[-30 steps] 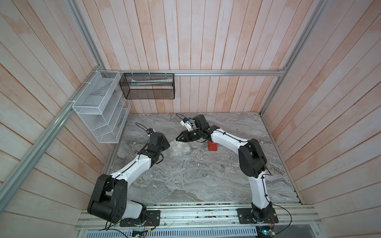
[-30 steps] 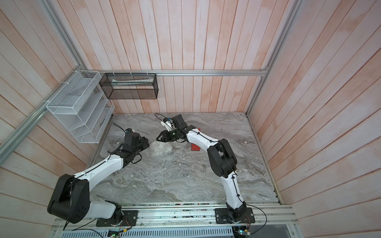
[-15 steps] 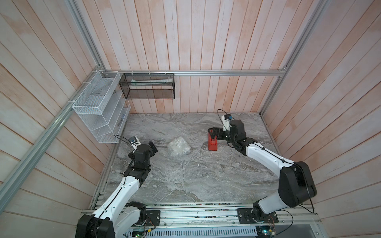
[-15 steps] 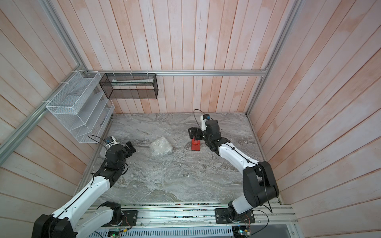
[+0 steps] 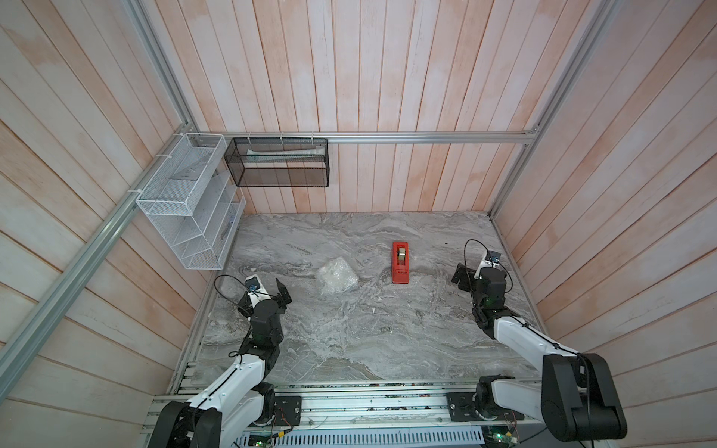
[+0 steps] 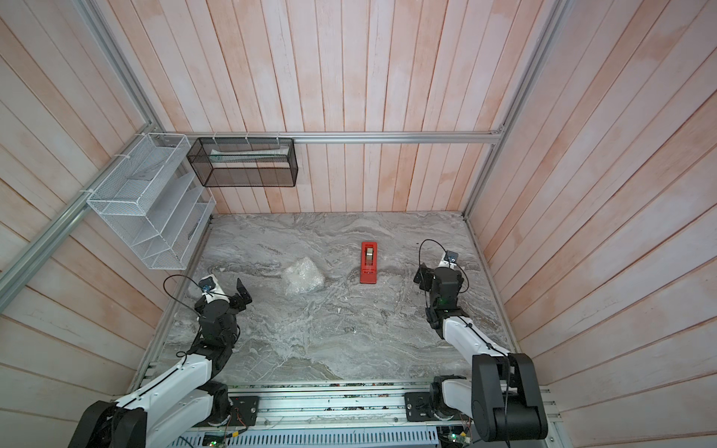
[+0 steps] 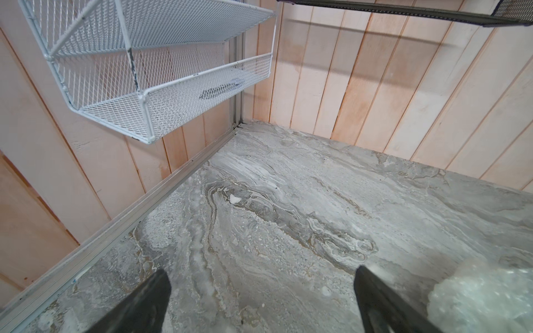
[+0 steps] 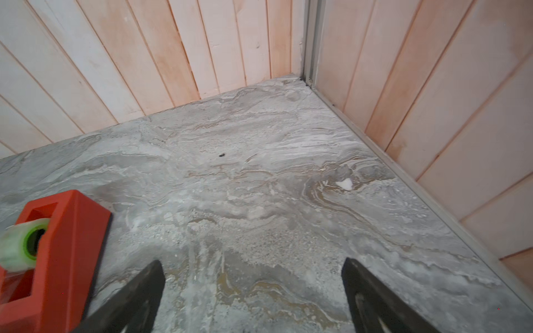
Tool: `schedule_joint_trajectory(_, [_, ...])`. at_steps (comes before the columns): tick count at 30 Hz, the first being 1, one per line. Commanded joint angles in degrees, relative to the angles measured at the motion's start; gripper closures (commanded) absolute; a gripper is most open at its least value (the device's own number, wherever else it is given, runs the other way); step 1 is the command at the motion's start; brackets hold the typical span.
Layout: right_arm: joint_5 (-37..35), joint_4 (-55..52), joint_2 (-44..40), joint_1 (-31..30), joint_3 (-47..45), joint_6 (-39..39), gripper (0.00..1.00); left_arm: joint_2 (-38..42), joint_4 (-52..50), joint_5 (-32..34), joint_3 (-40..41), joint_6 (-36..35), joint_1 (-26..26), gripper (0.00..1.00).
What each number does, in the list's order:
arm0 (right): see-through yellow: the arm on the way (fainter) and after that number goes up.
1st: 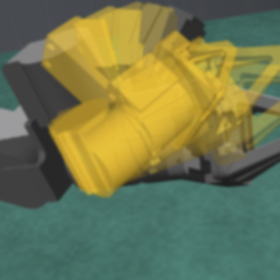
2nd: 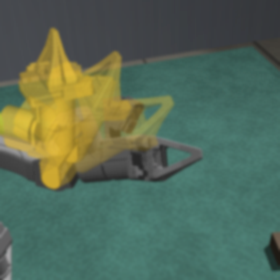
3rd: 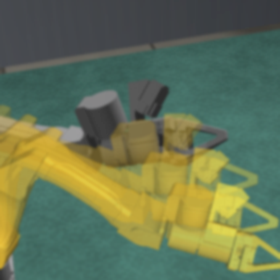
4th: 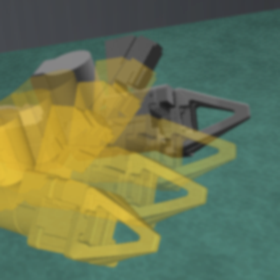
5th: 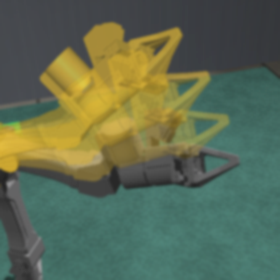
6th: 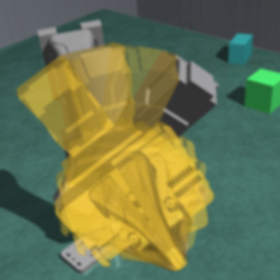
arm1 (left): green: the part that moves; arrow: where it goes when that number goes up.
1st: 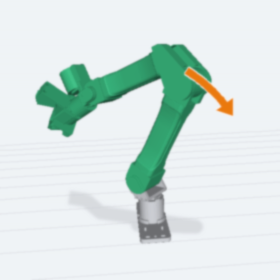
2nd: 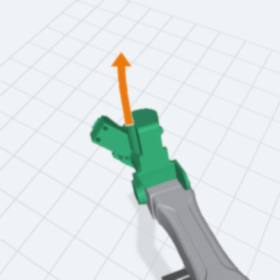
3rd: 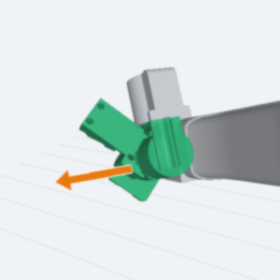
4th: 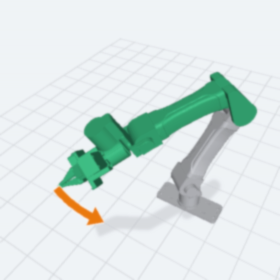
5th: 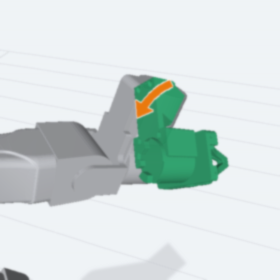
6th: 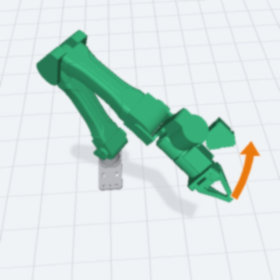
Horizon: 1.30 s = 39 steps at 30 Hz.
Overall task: Wrap bowls in bubble wrap
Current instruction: Reset both arms
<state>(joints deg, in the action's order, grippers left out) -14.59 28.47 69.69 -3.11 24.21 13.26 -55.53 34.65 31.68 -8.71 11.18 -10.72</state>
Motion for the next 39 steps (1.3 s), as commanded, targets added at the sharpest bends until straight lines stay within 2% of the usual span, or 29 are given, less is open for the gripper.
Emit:
schedule_joint_trajectory(1, [-1.44,12.2,0.31,1.29,-4.27,-4.1,0.02,-1.3,10.4,-3.96,1.68,-3.04,1.67,0.0])
schedule_joint_trajectory(5, [0.43,23.32,3.15,3.78,-9.01,-6.65,0.02,-5.73,14.55,-9.24,1.63,-3.64,2.91,0.0])
schedule_joint_trajectory(8, [2.88,34.39,6.81,5.37,-12.47,-5.71,0.02,-10.29,17.48,-13.19,0.4,-4.76,3.9,0.0])
schedule_joint_trajectory(12, [5.01,34.45,7.74,5.47,-11.85,-7.81,0.02,-15.32,20.75,-14.7,-1.49,-5.81,4.65,0.0])
schedule_joint_trajectory(16, [5.31,41.7,9.78,5.55,-14.71,-8.3,0.02,-19.83,24.36,-15.45,-3.26,-9.61,5.21,0.0])
schedule_joint_trajectory(21, [9.03,51.94,19.48,5.53,-14.34,-9.65,0.02,-28.25,30.81,-19.21,-4.89,-12.22,6.39,0.0])
schedule_joint_trajectory(23, [8.74,47.63,18.57,5.56,-12.9,-9.53,0.02,-30.94,34.19,-20.37,-4.94,-12.34,6.88,0.0])
schedule_joint_trajectory(25, [9.15,40.26,16.63,5.51,-10.71,-9.59,0.02,-31.04,32.7,-21.76,-4.9,-11.18,7.87,0.0])
schedule_joint_trajectory(27, [9.19,41.7,17.21,5.49,-11.0,-9.78,0.02,-34.42,37.21,-21.18,-5.07,-11.66,7.91,0.0])
schedule_joint_trajectory(29, [9.62,40.26,16.9,5.4,-10.46,-10.34,0.02,-32.31,30.39,-22.54,-6.54,-10.75,8.41,0.0])
schedule_joint_trajectory(31, [9.17,40.71,17.04,5.16,-10.58,-10.38,0.02,-33.6,33.41,-22.28,-6.17,-10.87,8.52,0.0])
schedule_joint_trajectory(39, [8.57,40.26,17.06,4.63,-10.33,-10.89,0.02,-32.88,30.84,-22.97,-6.97,-10.48,8.94,0.0])
